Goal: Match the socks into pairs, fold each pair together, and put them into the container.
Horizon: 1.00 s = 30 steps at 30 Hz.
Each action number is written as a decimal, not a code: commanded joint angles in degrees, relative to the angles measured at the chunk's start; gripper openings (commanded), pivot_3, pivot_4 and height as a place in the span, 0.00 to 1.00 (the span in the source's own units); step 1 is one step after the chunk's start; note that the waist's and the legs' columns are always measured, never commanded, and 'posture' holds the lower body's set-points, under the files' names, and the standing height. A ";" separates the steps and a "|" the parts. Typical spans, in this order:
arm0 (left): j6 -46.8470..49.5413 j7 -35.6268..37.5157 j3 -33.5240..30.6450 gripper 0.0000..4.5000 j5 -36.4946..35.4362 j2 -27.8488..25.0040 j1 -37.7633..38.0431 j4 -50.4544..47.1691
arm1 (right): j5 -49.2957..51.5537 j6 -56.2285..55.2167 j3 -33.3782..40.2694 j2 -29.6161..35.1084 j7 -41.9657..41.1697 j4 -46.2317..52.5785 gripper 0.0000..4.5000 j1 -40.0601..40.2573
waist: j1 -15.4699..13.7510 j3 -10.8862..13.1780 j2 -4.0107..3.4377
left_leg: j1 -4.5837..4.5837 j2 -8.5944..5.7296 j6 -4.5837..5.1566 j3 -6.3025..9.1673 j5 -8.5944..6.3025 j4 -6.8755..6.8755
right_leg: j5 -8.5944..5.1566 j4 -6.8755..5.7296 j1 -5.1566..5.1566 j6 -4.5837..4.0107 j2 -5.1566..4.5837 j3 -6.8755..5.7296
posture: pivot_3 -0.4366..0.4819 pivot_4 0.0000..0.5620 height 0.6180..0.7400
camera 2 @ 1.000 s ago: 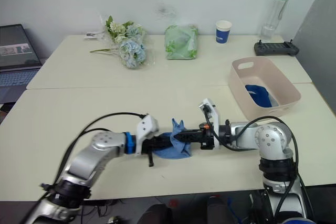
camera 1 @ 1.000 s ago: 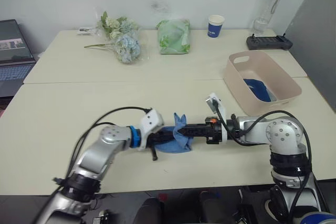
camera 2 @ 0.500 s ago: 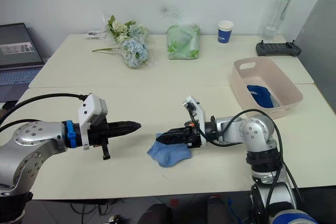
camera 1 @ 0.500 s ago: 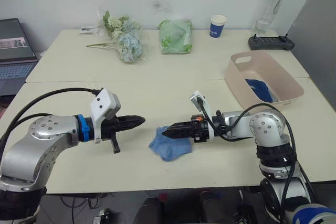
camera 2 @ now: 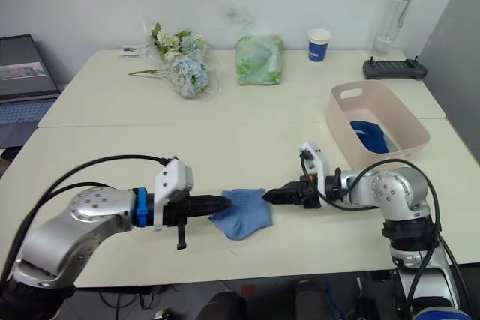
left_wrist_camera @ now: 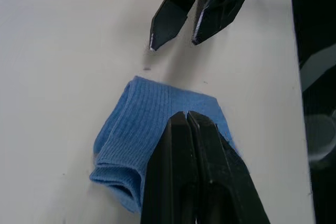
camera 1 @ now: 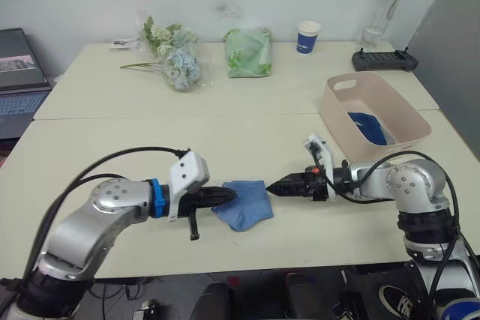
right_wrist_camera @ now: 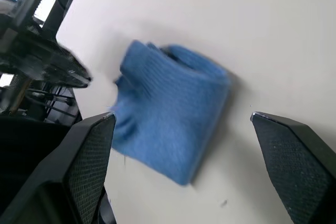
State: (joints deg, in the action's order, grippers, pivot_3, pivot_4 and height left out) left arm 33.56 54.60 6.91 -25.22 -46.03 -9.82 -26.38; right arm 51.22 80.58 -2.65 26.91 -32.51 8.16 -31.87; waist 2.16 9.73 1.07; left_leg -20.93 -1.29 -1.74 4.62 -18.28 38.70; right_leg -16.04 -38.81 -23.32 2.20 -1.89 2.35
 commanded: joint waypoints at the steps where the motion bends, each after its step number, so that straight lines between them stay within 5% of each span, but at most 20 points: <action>1: -7.74 -0.60 5.18 0.00 8.71 0.43 0.06 6.06 | -1.95 -2.70 -2.29 -0.46 -1.08 1.32 0.98 0.12 | 0.04 0.00 0.00 | 0.00 0.00 0.00 0.00 0.00 -0.01 | 0.00 0.00 0.00 0.00 0.00 -0.02 | 0.48 0.27 1.00; 6: -12.61 -0.96 8.77 0.00 15.38 0.71 0.19 12.56 | -4.46 -4.41 -5.63 -2.43 -2.01 -0.91 0.98 0.04 | -0.33 -0.01 0.00 | -0.02 -0.03 0.00 0.04 0.00 0.01 | 0.00 0.07 0.02 0.00 -0.06 -0.03 | 0.48 0.27 1.00; 20: -13.34 -1.19 5.26 0.00 13.54 2.04 0.23 12.79 | -7.47 -4.88 -7.11 -13.23 -3.74 -12.27 0.98 -2.55 | -0.11 -0.12 -0.01 | 0.11 0.00 0.00 0.11 0.00 0.02 | 0.00 -0.06 0.08 0.00 -0.05 -0.04 | 0.48 0.27 1.00; 24: -12.47 -1.10 3.77 0.00 12.23 2.42 -0.25 11.86 | -8.05 -4.71 -7.17 -13.54 -4.33 -12.23 0.78 -2.62 | -0.16 -0.11 -0.03 | 0.08 0.00 0.00 0.15 0.00 0.01 | 0.00 -0.06 0.06 0.00 -0.05 -0.03 | 0.48 0.27 1.00; 30: -12.36 -1.32 2.23 0.00 11.29 3.08 0.03 11.10 | -9.88 -5.53 -6.32 -13.90 -3.04 -11.96 0.29 -1.85 | -0.22 -0.10 -0.03 | 0.05 -0.02 0.00 0.14 0.00 0.02 | 0.00 -0.04 0.05 0.00 -0.07 -0.04 | 0.48 0.27 1.00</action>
State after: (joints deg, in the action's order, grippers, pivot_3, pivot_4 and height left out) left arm 21.26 53.74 10.83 -13.46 -43.40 -9.81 -14.10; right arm 41.62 75.57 -10.04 13.29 -36.07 -4.49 -33.81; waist 1.94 9.63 1.04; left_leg -20.88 -1.31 -1.74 4.76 -18.28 38.72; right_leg -16.04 -38.85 -23.27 2.20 -1.95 2.31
